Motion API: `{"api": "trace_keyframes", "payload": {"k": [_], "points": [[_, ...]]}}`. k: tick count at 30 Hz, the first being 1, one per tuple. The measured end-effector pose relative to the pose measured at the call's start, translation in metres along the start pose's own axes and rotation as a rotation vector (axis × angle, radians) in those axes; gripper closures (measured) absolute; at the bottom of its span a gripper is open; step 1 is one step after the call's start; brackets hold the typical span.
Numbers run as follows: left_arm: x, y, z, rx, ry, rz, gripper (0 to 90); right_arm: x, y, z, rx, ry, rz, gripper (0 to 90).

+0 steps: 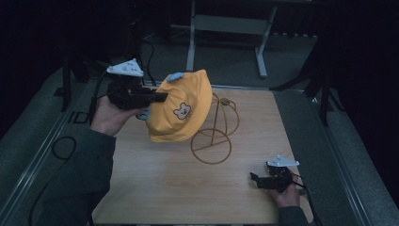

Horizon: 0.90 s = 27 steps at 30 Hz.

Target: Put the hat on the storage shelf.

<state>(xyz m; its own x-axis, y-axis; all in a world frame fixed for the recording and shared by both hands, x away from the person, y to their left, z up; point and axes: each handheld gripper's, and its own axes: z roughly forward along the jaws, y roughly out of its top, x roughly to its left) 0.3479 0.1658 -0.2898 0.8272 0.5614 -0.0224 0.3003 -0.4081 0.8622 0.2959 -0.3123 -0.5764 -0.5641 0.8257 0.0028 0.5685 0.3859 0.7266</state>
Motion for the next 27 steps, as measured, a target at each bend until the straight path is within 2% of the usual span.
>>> {"api": "trace_keyframes", "payload": {"k": [6,17,27], "points": [[-0.003,0.009,0.010,0.012,-0.014,0.016,83.6,0.000,0.000,0.000,0.000,0.000,0.000,13.0],[-0.007,0.023,0.019,0.033,-0.018,0.040,83.3,0.000,0.000,0.000,0.002,0.001,0.000,13.0],[-0.008,0.032,0.035,0.049,-0.023,0.039,82.7,0.000,0.000,0.000,0.004,0.001,-0.001,13.0]]}}
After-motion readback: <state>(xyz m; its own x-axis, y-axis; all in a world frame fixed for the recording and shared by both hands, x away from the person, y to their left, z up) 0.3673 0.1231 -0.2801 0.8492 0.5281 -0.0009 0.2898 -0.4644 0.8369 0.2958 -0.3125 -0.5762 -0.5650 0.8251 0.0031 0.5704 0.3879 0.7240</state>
